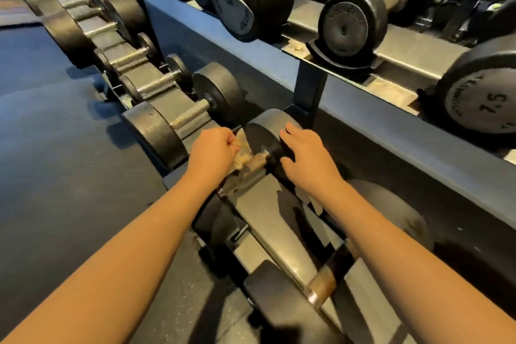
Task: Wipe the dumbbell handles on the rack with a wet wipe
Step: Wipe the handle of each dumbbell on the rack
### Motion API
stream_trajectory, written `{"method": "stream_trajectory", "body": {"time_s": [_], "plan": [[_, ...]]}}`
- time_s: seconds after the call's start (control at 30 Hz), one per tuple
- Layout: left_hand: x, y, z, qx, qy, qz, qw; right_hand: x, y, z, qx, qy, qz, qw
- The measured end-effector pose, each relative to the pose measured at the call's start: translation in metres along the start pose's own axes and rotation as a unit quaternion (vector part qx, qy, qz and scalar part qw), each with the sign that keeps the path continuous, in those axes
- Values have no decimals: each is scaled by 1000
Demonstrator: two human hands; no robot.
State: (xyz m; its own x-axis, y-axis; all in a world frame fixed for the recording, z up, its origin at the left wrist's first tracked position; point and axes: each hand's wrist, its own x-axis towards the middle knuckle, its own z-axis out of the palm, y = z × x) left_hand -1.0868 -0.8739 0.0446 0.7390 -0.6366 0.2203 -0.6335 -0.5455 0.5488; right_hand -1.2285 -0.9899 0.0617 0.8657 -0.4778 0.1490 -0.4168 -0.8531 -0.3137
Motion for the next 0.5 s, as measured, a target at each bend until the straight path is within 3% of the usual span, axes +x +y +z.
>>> {"method": "stream_trajectory", "body": {"time_s": [0.3, 0.5], "plan": [[40, 0, 0, -71, -95, -136, 984, -4, -3, -6, 15, -56, 34, 998], [33, 12, 27, -90, -186, -108, 972, -6, 4, -2, 53, -55, 39, 996]]}}
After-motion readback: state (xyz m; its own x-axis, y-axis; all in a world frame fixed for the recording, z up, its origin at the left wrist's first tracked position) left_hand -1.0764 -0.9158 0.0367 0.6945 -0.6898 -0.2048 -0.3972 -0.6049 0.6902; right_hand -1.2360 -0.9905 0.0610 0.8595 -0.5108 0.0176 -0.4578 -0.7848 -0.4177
